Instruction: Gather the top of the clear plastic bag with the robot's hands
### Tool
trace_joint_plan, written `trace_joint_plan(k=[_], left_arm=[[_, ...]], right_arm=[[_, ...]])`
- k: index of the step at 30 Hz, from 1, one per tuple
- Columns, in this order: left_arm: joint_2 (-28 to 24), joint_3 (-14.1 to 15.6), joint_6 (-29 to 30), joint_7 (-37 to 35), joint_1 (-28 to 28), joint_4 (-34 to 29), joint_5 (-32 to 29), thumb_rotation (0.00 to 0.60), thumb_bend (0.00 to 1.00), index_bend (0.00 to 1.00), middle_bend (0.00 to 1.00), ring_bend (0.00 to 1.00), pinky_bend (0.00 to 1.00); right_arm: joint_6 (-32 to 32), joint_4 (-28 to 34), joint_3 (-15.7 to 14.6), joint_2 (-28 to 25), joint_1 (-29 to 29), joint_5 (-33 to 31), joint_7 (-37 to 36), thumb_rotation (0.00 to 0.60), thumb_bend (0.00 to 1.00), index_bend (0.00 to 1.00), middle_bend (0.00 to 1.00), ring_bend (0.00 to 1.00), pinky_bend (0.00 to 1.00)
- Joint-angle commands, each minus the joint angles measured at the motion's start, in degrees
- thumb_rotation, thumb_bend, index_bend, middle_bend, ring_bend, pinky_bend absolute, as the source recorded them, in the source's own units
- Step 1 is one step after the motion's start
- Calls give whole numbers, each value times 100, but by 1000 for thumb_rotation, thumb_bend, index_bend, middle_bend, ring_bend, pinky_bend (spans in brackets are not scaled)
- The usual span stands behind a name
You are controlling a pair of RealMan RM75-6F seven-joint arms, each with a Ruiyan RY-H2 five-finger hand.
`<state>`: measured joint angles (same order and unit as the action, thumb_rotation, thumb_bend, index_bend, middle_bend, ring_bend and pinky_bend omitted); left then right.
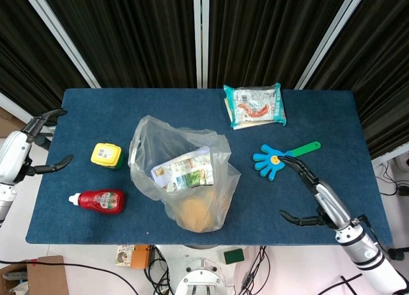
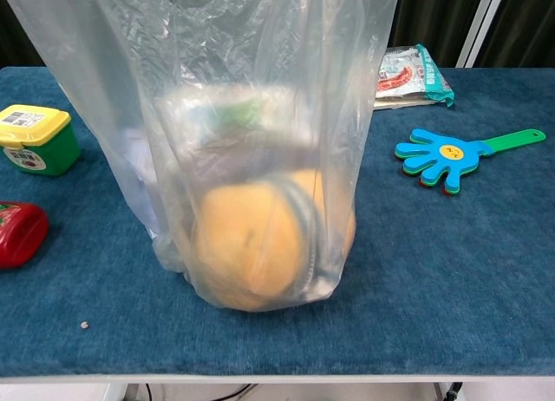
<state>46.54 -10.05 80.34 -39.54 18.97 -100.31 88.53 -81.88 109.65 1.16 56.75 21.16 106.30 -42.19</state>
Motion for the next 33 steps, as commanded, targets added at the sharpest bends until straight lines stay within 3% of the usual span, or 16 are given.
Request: trace_joint_plan(k=[1,8,16,27,33], left_arm=[[-24,50,175,89,-139,70,-3,600,220,128,176,141,265],[-56,139,268,-124,-233,193,114,600,235,128,176,132,264],[-126,120,394,-108,-293,123,113,600,235,128,176,131,264],[-135,123,401,-97,-307,147,99,600,236,128,176,132,264],[-132,119,437,-123,-319,110,111,600,236,128,176,131,264]], right_arm=[[515,359,112,-86,357,-130,226,600,241,0,32,0,0],[1016,722,393,95,796,-481,539,600,242,0,25,0,0],[1435,902,631,220,1200,-890,340,600,235,0,16,0,0],[1782,904,927,385,1674,-1129,241,600,226,0,14,0,0],[1959,854,1072,736,1945,-1293,541,600,223,0,16,0,0]])
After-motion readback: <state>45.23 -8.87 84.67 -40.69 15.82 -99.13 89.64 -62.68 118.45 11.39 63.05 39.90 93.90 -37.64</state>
